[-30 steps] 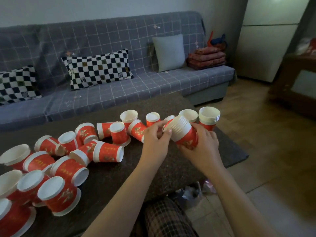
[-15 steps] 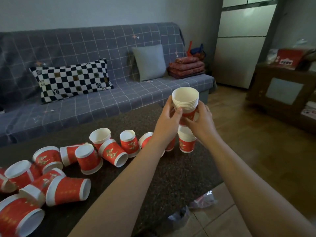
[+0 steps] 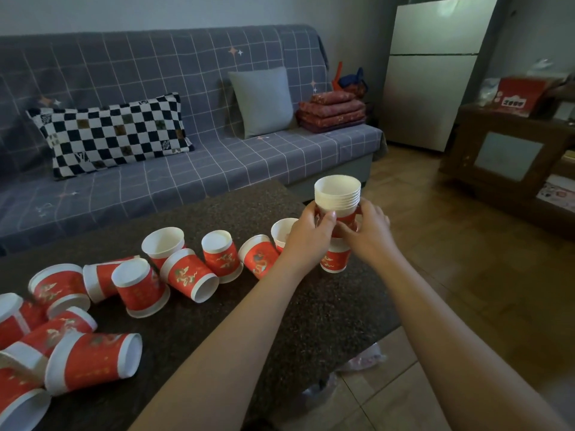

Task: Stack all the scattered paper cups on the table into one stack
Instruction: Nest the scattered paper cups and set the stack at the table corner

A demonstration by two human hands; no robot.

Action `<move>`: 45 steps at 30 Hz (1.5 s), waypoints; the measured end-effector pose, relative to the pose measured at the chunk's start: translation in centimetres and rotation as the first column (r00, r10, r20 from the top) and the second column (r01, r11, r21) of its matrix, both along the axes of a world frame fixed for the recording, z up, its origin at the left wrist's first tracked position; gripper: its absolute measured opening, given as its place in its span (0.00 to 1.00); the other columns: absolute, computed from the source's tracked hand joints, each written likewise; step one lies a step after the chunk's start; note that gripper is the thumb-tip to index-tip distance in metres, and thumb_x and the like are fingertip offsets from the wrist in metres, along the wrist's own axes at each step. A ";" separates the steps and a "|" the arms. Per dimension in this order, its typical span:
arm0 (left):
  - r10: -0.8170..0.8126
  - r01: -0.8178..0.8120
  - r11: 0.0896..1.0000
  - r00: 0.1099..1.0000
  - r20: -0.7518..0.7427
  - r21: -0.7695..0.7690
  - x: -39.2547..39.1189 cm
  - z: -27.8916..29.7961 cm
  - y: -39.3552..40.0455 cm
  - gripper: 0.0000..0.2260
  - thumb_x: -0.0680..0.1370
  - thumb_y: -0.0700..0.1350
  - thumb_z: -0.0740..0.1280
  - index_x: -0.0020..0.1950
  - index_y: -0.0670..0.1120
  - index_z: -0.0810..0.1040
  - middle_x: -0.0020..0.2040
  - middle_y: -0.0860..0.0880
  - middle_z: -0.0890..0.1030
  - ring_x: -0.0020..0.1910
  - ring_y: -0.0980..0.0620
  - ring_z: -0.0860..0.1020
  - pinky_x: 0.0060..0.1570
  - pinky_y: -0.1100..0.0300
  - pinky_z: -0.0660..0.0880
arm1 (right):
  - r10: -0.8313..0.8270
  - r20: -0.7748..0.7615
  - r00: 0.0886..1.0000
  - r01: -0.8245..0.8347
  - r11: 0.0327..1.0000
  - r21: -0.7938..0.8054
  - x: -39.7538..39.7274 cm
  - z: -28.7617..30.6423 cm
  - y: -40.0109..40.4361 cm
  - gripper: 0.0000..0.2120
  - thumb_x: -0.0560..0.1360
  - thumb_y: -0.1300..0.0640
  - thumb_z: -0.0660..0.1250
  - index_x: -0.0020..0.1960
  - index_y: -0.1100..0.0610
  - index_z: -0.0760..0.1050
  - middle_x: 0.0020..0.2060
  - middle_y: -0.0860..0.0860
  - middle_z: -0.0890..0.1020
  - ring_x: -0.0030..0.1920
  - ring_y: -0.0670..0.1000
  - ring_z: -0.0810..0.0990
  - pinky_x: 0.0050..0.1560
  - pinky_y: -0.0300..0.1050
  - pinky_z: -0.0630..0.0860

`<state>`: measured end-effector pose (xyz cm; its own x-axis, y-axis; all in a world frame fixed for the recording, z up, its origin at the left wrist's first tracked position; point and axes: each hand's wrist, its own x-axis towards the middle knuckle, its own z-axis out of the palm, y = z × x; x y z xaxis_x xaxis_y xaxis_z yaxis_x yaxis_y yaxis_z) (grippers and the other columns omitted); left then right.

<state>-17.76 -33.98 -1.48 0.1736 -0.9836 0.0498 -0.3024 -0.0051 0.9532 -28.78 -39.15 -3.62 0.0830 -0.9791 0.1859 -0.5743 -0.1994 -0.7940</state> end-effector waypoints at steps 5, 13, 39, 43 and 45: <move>0.028 -0.030 0.998 0.999 0.040 0.046 0.0 -1.0 0.4 0.25 0.80 0.50 0.57 0.75 0.47 0.55 0.75 0.48 0.62 0.73 0.49 0.61 0.68 0.56 0.60 | 0.054 0.120 0.991 -0.062 0.996 0.057 -0.3 -1.1 0.8 0.38 0.66 0.49 0.74 0.71 0.51 0.60 0.69 0.54 0.64 0.67 0.55 0.67 0.65 0.58 0.69; 0.217 -0.247 0.967 0.659 0.720 -0.065 1.9 -2.7 0.7 0.21 0.77 0.43 0.61 0.70 0.46 0.65 0.69 0.46 0.71 0.69 0.45 0.64 0.67 0.48 0.59 | -0.012 0.154 0.988 0.002 0.998 0.065 -1.1 -2.6 2.4 0.41 0.67 0.49 0.74 0.73 0.53 0.55 0.69 0.56 0.63 0.65 0.54 0.69 0.64 0.57 0.70; 0.662 -0.546 0.735 0.707 0.250 -0.403 11.0 -0.4 10.3 0.11 0.77 0.44 0.65 0.57 0.45 0.79 0.52 0.55 0.79 0.53 0.57 0.74 0.58 0.61 0.71 | 0.135 -0.232 0.963 -0.144 0.989 -0.023 12.1 -7.2 6.8 0.41 0.67 0.41 0.71 0.72 0.52 0.55 0.68 0.54 0.67 0.68 0.55 0.67 0.66 0.52 0.66; 0.682 -0.634 0.723 0.718 0.137 -0.273 11.6 -0.3 10.8 0.11 0.78 0.45 0.64 0.59 0.46 0.78 0.54 0.57 0.77 0.53 0.61 0.72 0.40 0.79 0.65 | 0.052 -0.191 0.980 -0.052 0.999 0.002 12.5 -7.4 6.7 0.38 0.68 0.49 0.71 0.72 0.52 0.56 0.67 0.54 0.71 0.65 0.55 0.71 0.64 0.53 0.70; 0.692 -0.663 0.713 0.719 0.072 -0.229 12.0 -0.3 11.0 0.12 0.78 0.46 0.63 0.60 0.48 0.78 0.55 0.58 0.76 0.52 0.62 0.72 0.40 0.77 0.64 | 0.061 -0.015 0.998 -0.060 0.997 0.041 10.9 -7.2 7.9 0.38 0.67 0.52 0.73 0.71 0.48 0.58 0.66 0.50 0.70 0.63 0.51 0.72 0.62 0.52 0.72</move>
<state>-5.75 -22.98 -1.76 0.7665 -0.5752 0.2857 -0.4138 -0.1021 0.9046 -17.86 -31.30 -10.79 0.1449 -0.9789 0.1439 -0.5749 -0.2017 -0.7930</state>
